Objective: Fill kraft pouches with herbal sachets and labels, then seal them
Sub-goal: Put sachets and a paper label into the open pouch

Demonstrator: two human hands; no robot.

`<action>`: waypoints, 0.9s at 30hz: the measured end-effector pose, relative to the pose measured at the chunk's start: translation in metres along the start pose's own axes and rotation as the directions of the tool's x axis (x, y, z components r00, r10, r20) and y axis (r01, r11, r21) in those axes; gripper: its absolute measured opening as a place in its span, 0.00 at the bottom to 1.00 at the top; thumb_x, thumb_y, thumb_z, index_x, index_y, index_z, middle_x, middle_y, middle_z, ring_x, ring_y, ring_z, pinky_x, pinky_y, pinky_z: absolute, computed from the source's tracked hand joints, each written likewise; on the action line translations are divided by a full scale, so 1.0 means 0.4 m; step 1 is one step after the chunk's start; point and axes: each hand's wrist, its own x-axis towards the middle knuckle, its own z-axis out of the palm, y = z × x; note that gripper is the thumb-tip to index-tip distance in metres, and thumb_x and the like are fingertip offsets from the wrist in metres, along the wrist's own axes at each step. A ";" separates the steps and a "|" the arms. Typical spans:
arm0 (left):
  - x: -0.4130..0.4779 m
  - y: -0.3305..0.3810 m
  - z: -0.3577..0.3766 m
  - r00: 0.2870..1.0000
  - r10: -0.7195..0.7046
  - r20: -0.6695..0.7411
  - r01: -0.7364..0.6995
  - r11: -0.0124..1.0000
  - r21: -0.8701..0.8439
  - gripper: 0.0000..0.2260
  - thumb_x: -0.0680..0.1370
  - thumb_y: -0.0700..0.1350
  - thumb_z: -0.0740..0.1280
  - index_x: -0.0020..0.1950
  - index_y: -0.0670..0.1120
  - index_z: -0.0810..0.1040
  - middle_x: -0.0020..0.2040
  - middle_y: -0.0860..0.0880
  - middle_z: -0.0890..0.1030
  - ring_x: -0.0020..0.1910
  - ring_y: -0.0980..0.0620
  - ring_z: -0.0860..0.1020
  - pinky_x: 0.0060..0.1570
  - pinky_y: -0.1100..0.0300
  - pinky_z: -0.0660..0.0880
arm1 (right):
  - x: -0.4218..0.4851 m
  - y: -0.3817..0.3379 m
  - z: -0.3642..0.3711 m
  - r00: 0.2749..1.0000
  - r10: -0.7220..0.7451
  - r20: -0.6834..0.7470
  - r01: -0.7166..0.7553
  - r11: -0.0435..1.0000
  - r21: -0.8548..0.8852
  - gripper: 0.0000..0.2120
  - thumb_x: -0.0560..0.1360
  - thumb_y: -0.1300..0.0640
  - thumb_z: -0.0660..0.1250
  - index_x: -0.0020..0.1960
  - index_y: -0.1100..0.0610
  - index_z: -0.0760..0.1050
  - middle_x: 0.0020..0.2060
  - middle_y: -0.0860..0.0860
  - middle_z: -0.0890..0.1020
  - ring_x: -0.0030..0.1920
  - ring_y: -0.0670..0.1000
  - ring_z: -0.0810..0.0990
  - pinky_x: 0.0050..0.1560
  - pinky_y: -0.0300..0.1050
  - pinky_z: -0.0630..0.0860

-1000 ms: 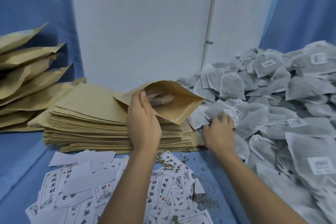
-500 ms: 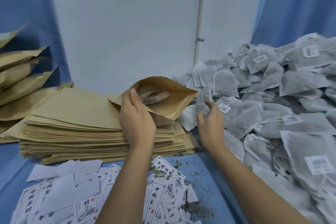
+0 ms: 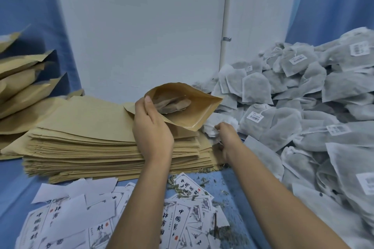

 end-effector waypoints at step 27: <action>0.071 0.056 -0.088 0.976 0.109 -0.188 -0.130 0.986 -0.100 0.13 0.84 0.46 0.52 0.52 0.42 0.74 0.38 0.56 0.75 0.36 0.63 0.72 0.38 0.75 0.65 | -0.150 -0.070 -0.043 0.719 -0.125 0.684 -0.067 0.967 0.247 0.09 0.68 0.58 0.65 0.41 0.57 0.84 0.48 0.57 0.81 0.46 0.54 0.80 0.42 0.44 0.78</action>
